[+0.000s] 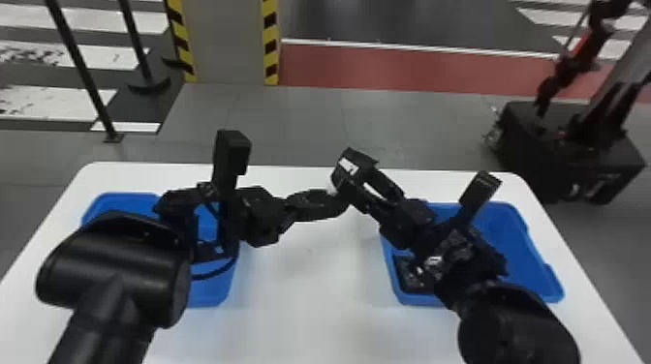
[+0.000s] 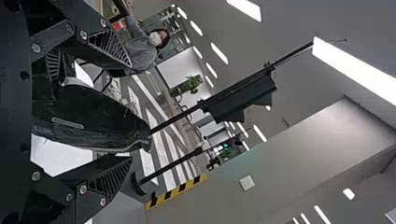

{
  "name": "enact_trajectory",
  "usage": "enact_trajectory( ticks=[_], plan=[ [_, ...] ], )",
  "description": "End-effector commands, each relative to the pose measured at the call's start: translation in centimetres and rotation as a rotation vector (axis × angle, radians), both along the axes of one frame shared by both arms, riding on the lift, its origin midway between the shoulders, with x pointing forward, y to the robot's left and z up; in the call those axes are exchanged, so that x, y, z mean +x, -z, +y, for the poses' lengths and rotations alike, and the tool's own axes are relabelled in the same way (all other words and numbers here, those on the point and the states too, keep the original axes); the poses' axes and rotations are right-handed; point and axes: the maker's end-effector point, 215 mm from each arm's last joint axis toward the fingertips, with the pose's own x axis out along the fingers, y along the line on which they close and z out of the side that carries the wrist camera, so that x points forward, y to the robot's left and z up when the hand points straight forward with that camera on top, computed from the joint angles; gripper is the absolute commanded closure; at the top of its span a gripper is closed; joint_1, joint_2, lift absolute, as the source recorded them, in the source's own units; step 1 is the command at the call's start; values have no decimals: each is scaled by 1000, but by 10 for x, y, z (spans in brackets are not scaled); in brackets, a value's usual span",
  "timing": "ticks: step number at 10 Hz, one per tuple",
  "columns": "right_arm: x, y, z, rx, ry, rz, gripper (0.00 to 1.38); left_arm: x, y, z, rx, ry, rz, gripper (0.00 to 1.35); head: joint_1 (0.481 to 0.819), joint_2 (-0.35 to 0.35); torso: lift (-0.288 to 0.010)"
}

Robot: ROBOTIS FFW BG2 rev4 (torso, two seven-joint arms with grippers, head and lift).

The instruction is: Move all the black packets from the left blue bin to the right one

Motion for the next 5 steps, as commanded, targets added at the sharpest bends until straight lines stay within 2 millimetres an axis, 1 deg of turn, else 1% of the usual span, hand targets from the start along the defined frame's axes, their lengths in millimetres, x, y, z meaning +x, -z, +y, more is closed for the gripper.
enact_trajectory(
  ticks=[1,2,5],
  plan=[
    [6,3,0,-28,2,-1,1026,0,-1,-2,-2,4,2,1207,695,-78,-110],
    [6,2,-2,-33,12,-10,1266,-1,1,-1,-4,3,5,1207,695,-79,-110],
    [2,6,-3,-20,12,0,1282,-1,0,-2,-24,0,3,1204,695,-82,-110]
  ],
)
